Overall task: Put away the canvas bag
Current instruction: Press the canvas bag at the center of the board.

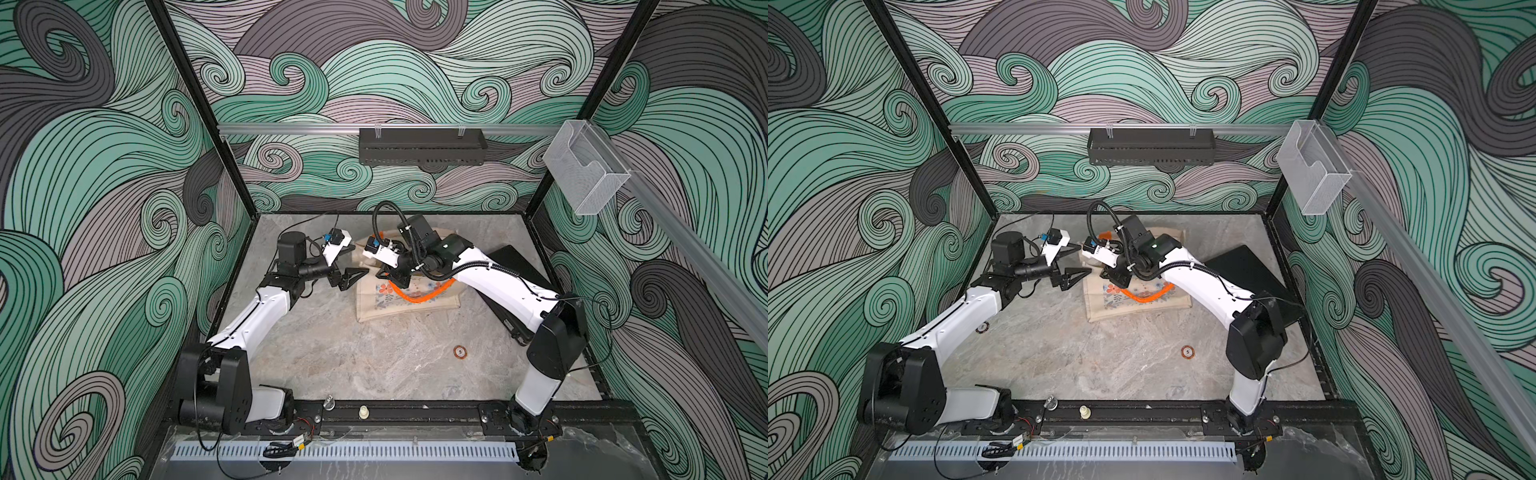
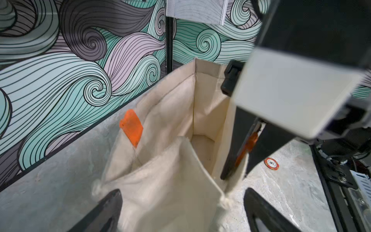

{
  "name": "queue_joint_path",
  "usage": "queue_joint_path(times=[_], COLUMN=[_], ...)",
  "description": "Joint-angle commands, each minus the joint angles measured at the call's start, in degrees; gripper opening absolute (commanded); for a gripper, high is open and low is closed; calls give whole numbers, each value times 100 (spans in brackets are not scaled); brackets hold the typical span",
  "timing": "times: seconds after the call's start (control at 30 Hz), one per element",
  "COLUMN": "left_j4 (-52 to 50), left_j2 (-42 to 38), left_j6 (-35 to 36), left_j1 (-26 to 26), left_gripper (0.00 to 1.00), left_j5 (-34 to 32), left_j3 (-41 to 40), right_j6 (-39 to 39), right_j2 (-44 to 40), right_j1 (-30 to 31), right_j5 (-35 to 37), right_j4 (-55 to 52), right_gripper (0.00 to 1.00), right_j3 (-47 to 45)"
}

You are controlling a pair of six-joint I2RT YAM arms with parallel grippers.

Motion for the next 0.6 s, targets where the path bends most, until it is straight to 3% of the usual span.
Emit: queue_joint_path(times=[0.0,0.13,0.3,0.57], left_j4=[-145,172,341,335], left_j2=[27,-368,-251,662], left_j6=[125,-154,-17,99], left_j1=[-24,99,92,47], left_gripper=[95,95,95,95], left_j5=[-271,-231,-885,17], left_j3=[7,-334,-288,417], right_j6=[-55,-58,-88,-86], right_j2=[22,5,3,-61], right_j1=[33,-7,3,4], right_j5=[-243,-154,-143,-183], right_j4=[-90,-94,-91,-88], right_gripper=[0,0,0,0], right_j3=[112,121,118,-48])
